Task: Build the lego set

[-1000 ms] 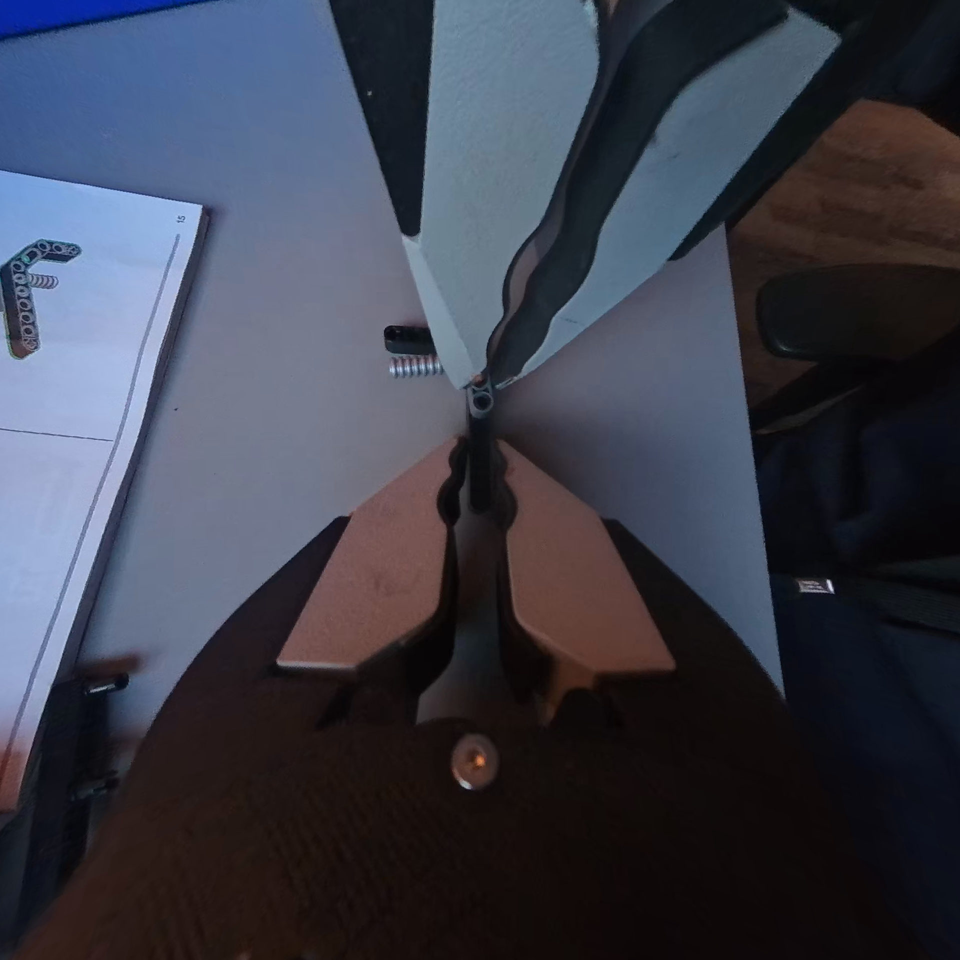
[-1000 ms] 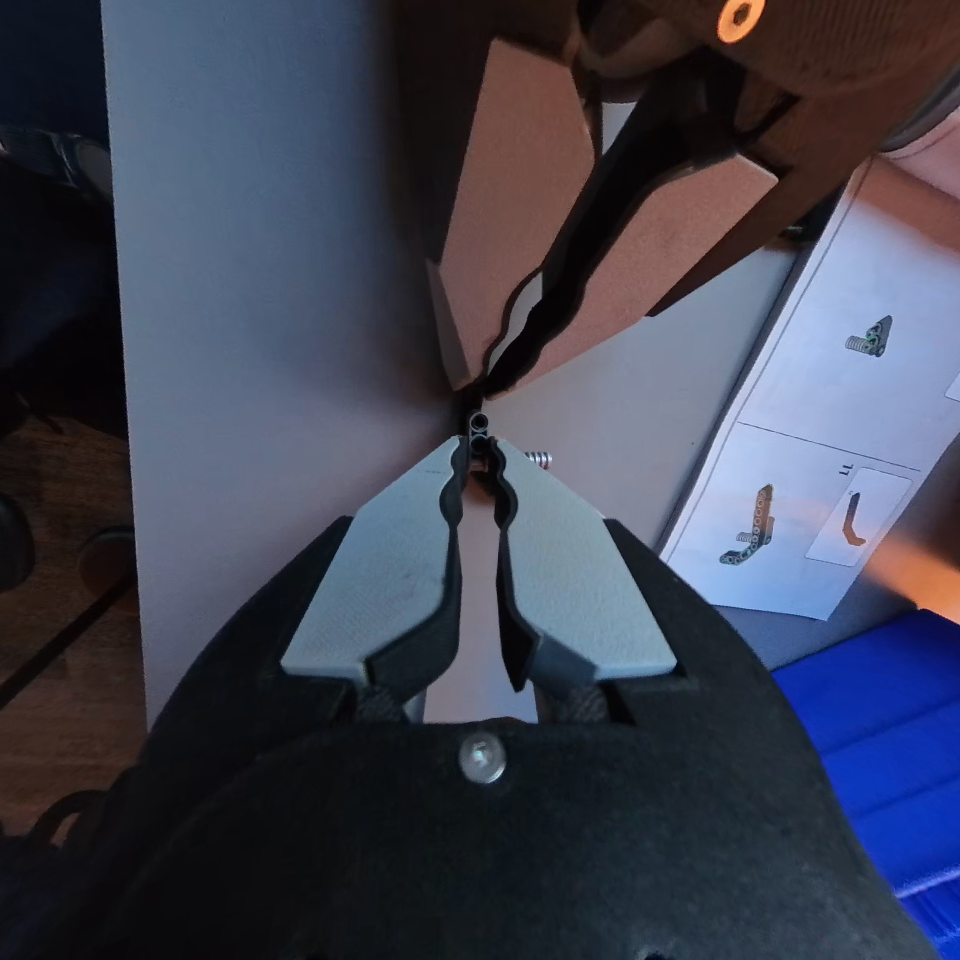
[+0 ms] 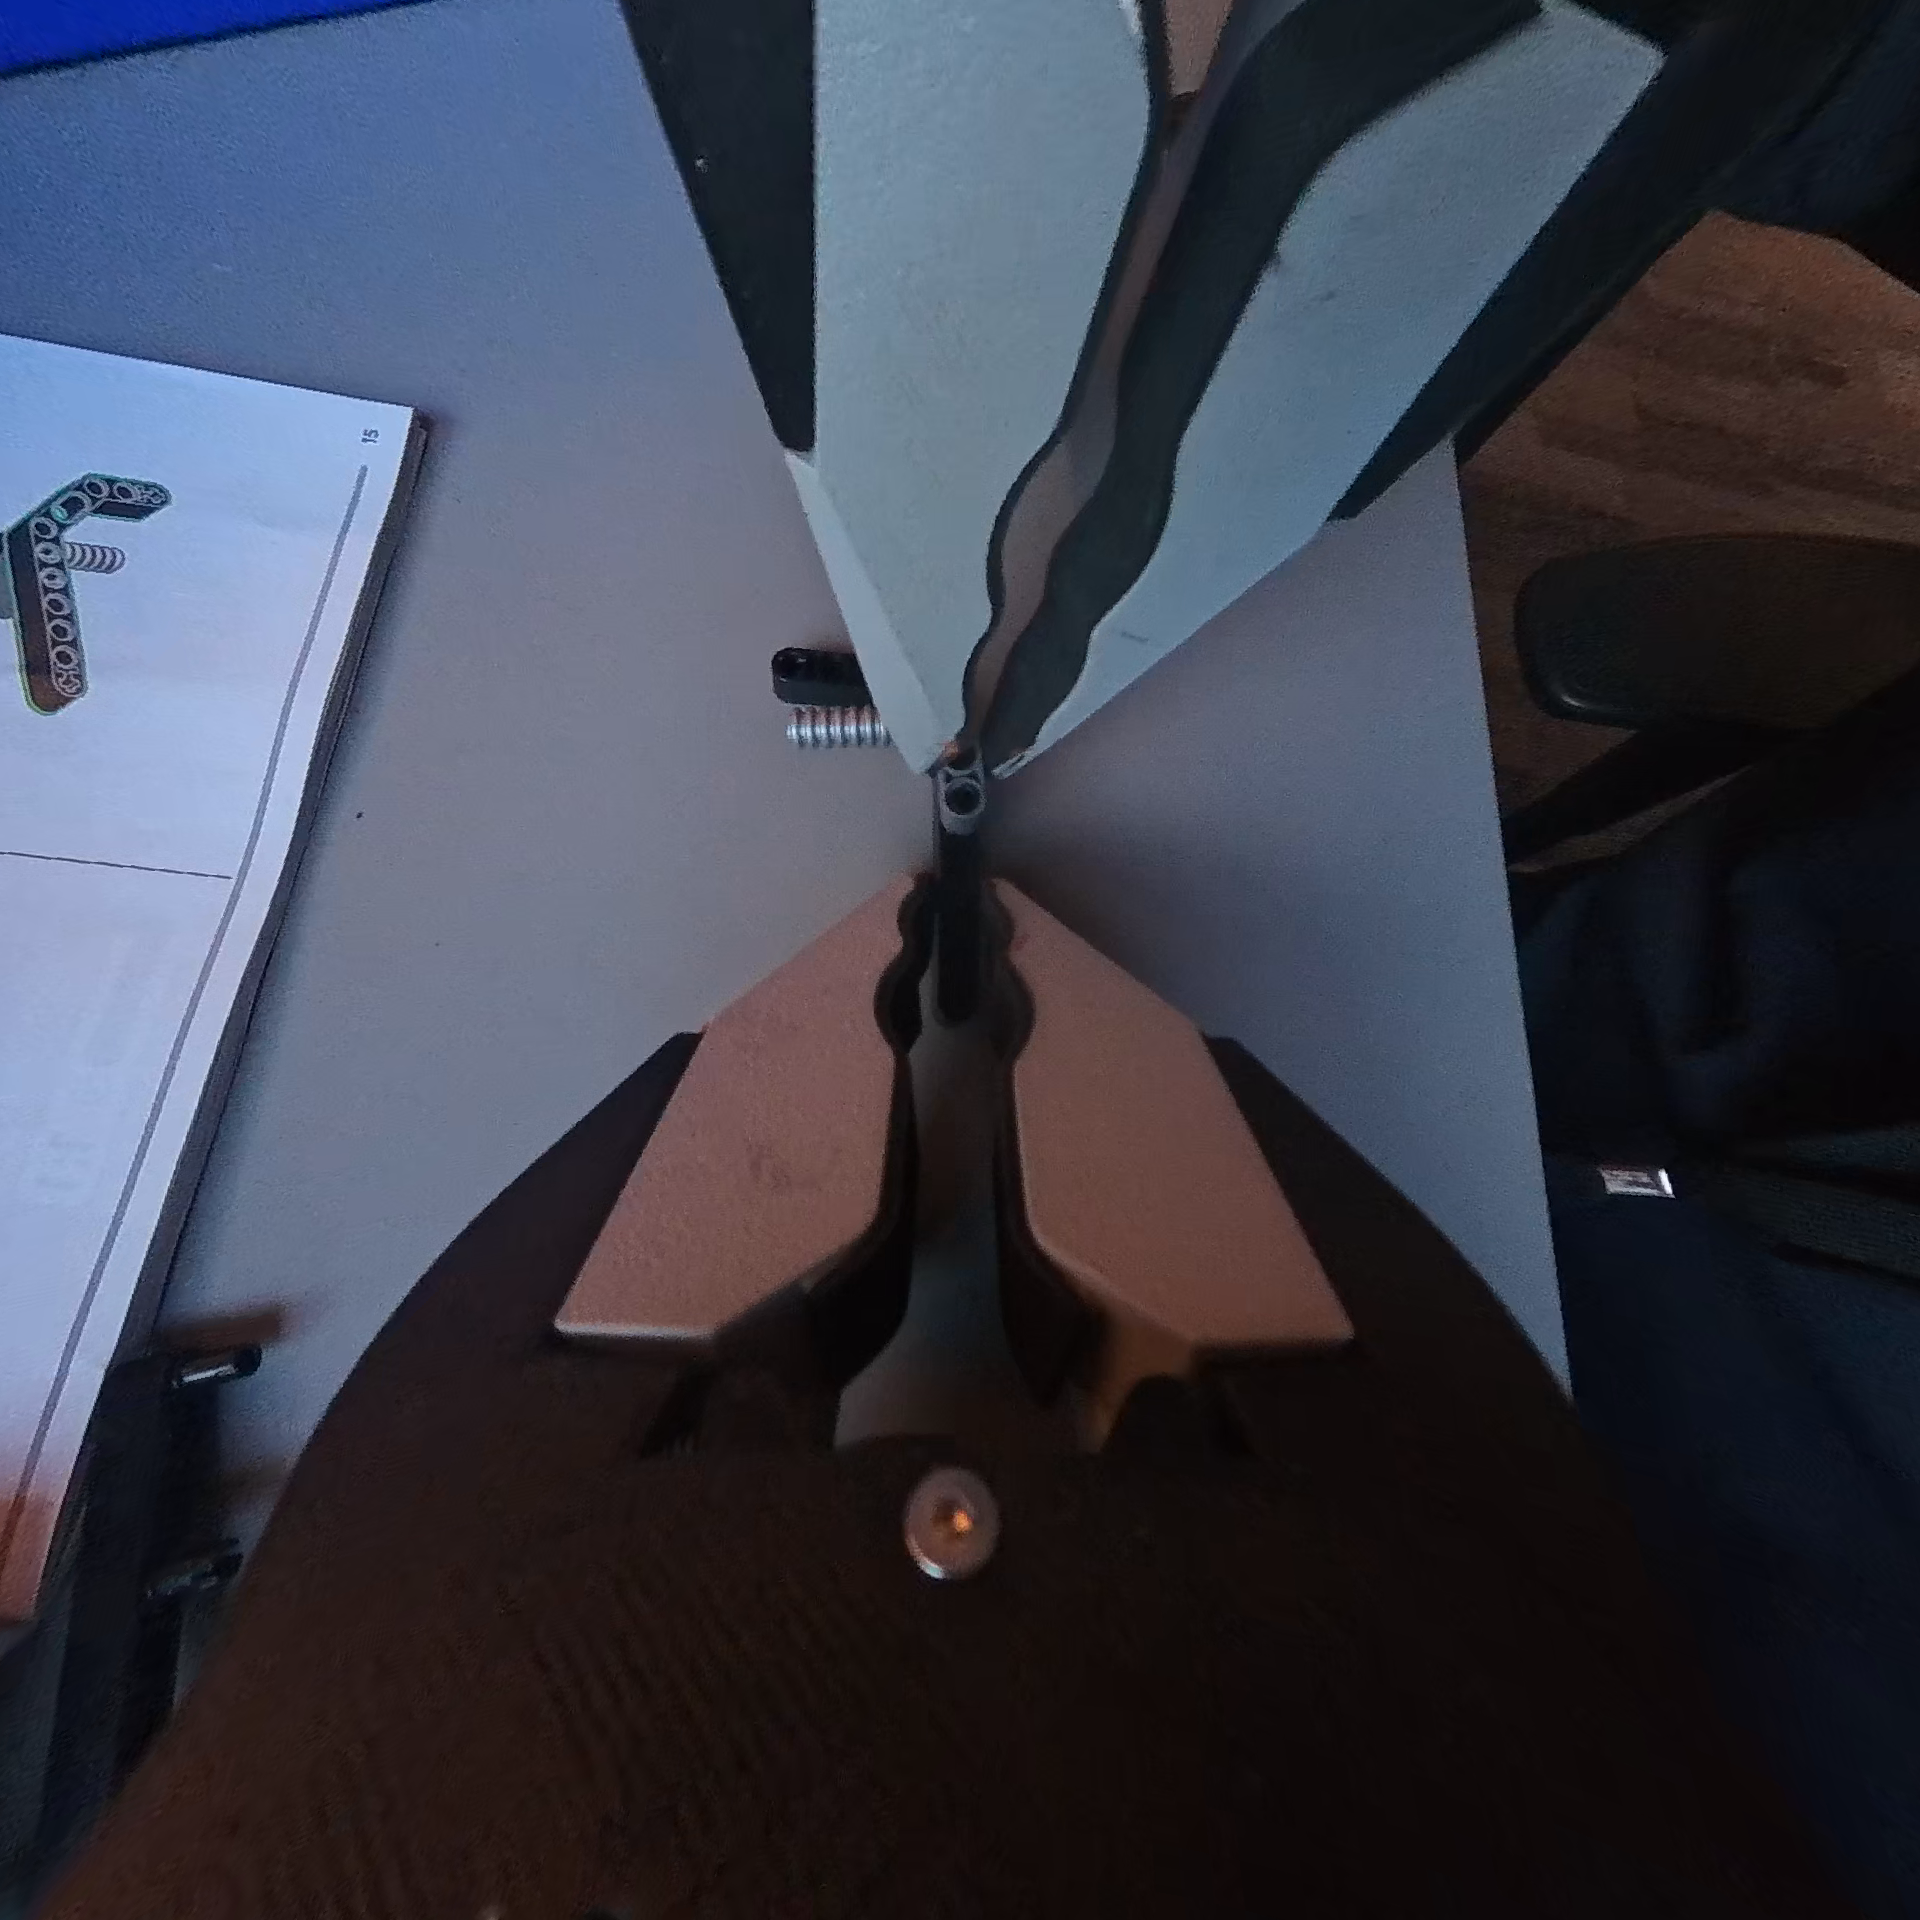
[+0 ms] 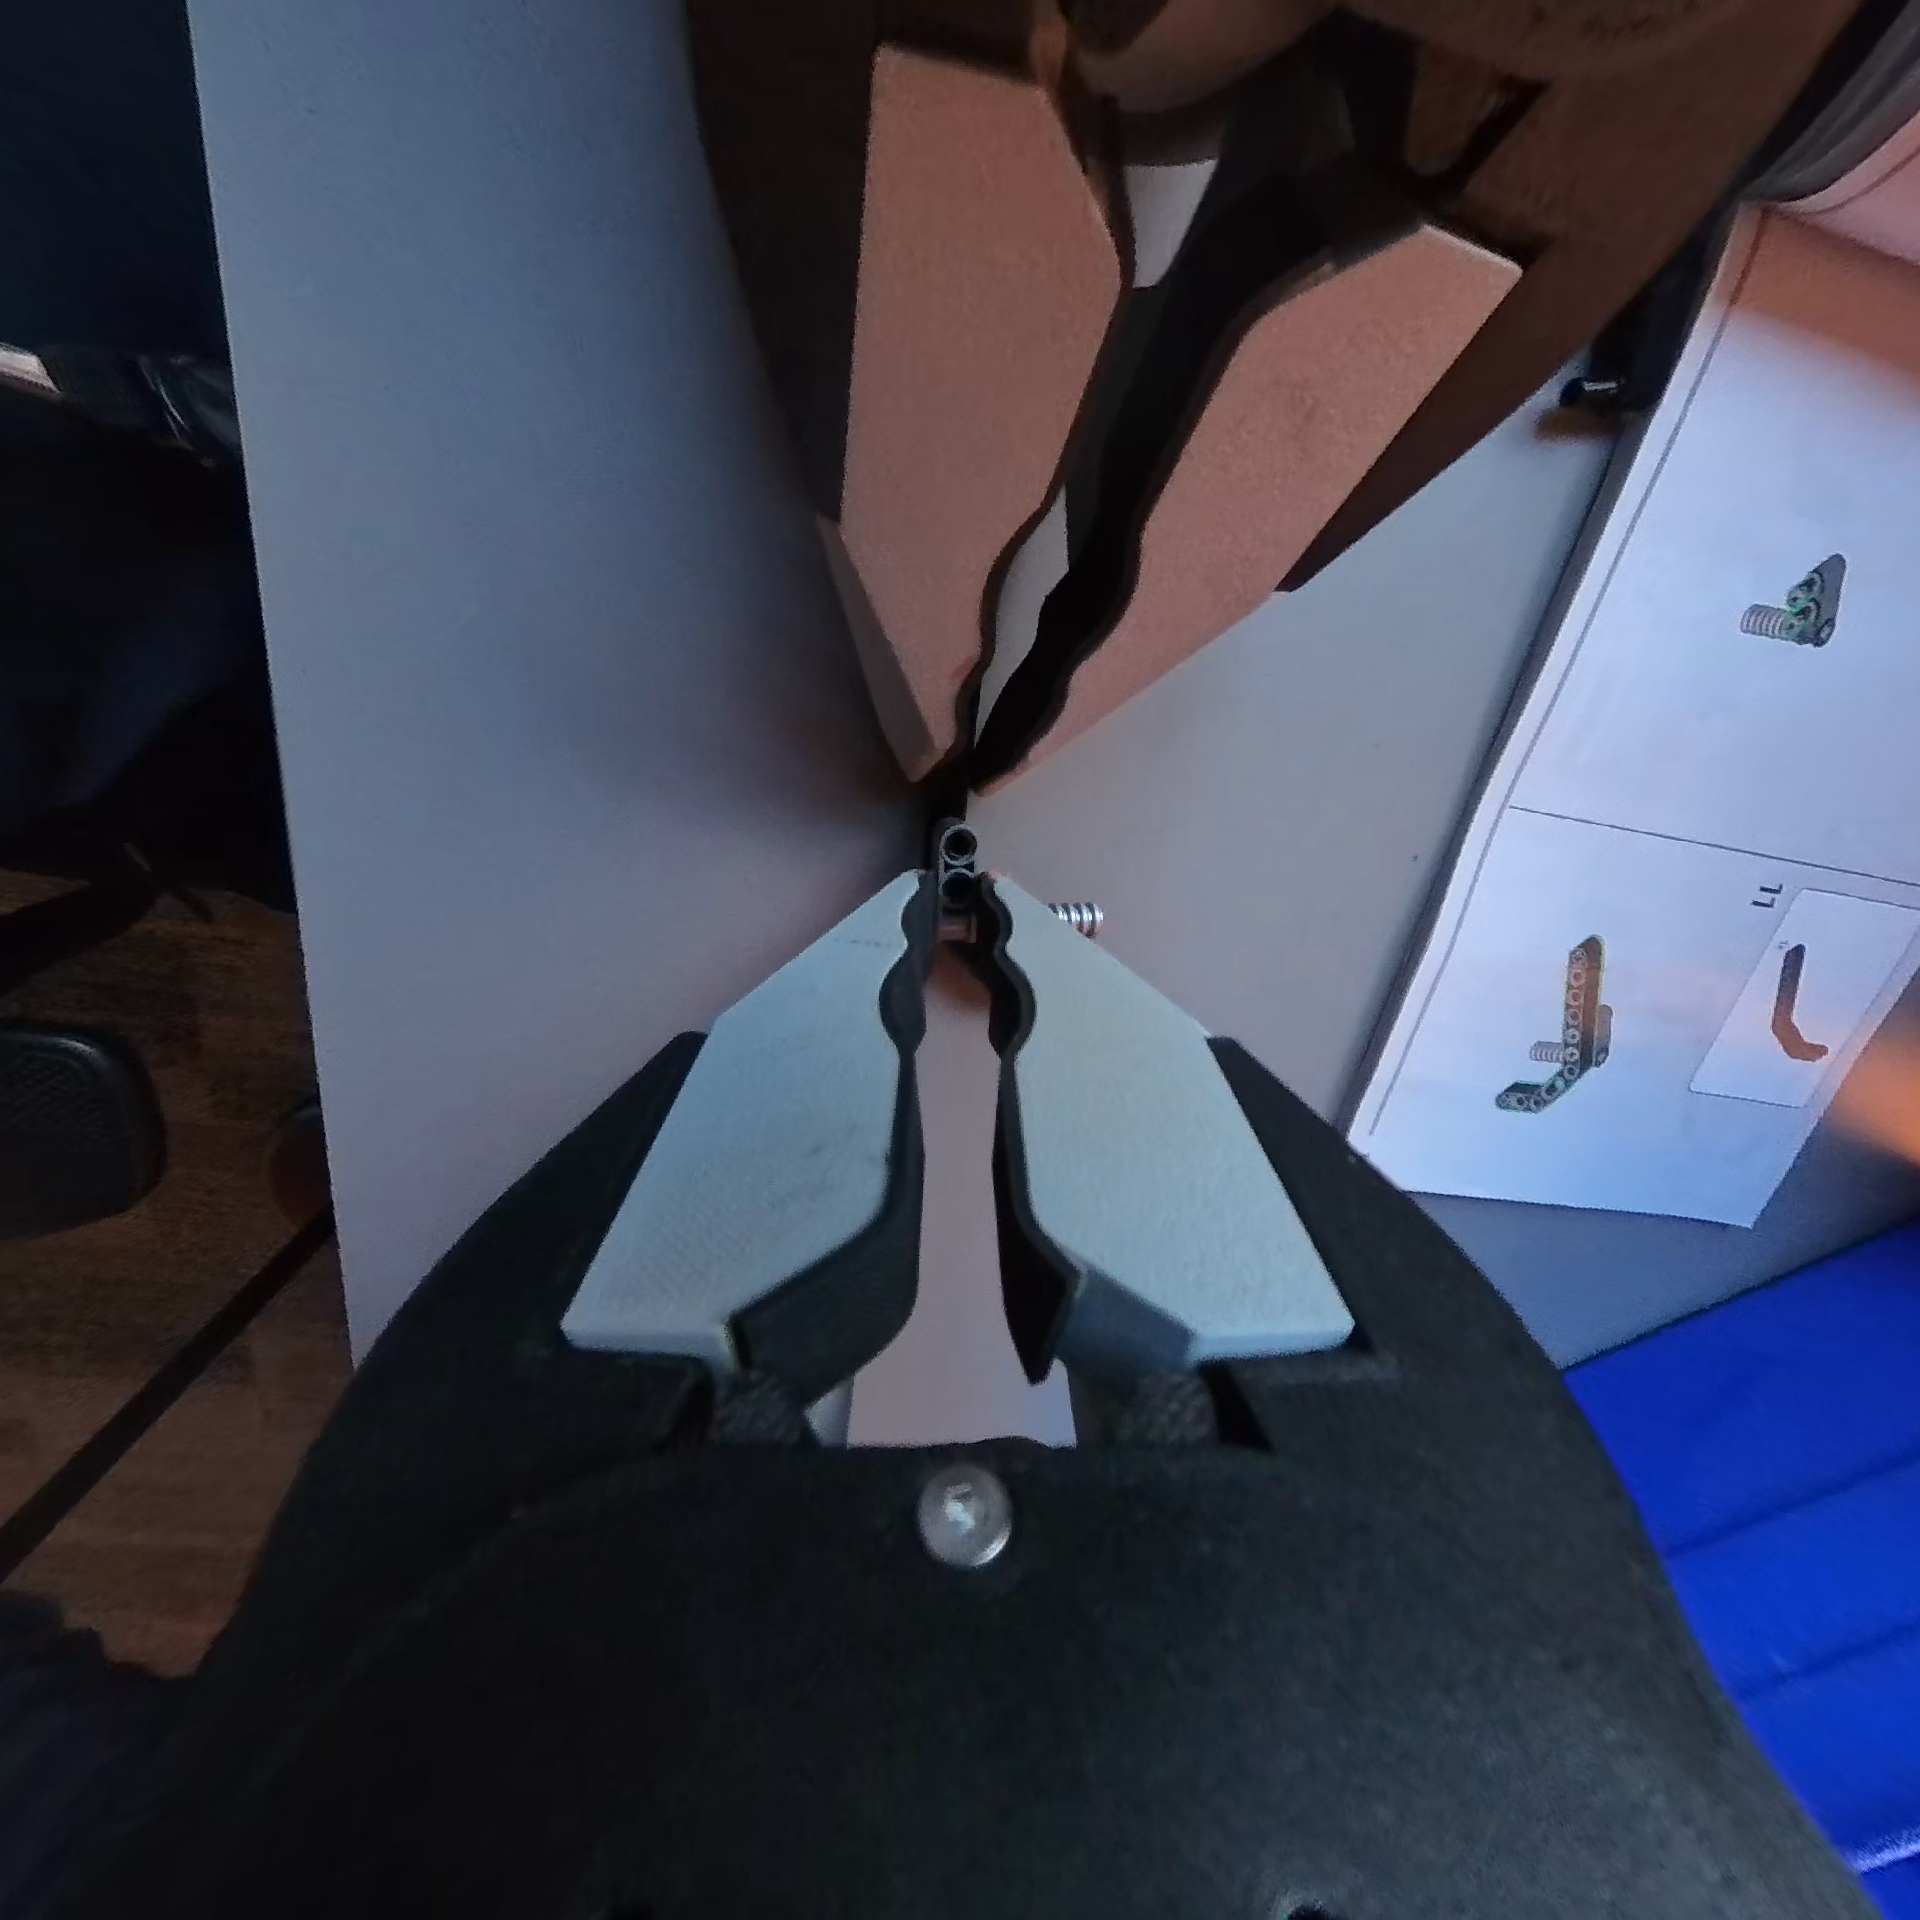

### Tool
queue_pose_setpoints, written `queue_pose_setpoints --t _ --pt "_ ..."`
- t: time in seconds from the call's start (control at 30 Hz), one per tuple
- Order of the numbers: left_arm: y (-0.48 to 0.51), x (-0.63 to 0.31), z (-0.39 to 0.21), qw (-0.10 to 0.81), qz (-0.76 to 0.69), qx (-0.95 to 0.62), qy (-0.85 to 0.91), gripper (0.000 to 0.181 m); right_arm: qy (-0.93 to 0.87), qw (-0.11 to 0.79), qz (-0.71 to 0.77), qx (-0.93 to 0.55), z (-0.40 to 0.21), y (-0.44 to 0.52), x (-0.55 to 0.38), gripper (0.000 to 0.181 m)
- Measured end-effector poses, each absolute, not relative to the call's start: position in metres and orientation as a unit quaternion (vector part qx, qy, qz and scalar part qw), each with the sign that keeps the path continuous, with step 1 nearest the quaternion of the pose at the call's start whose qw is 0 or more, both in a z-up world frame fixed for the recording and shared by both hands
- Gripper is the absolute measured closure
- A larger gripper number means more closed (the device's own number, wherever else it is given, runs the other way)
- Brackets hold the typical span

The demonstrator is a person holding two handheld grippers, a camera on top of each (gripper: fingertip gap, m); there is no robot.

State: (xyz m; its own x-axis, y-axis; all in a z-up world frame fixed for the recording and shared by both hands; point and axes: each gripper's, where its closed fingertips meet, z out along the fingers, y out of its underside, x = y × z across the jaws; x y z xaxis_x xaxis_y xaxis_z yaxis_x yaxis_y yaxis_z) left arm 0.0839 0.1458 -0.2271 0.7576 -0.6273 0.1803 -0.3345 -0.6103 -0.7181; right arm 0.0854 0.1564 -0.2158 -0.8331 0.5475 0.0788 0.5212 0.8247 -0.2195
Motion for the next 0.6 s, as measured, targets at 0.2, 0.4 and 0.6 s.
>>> queue_pose_setpoints --t 0.2,0.4,0.6 --pt "0.146 0.083 -0.227 0.344 -0.214 -0.872 0.273 0.173 -0.956 0.085 0.069 -0.272 -0.216 0.157 0.085 0.176" --pt "0.147 0.089 -0.212 0.368 -0.263 -0.852 0.264 0.169 -0.954 0.095 0.071 -0.274 -0.216 0.156 0.084 0.176" --pt "0.155 0.086 -0.211 0.377 -0.244 -0.854 0.264 0.175 -0.955 0.090 0.075 -0.272 -0.216 0.155 0.082 0.176"
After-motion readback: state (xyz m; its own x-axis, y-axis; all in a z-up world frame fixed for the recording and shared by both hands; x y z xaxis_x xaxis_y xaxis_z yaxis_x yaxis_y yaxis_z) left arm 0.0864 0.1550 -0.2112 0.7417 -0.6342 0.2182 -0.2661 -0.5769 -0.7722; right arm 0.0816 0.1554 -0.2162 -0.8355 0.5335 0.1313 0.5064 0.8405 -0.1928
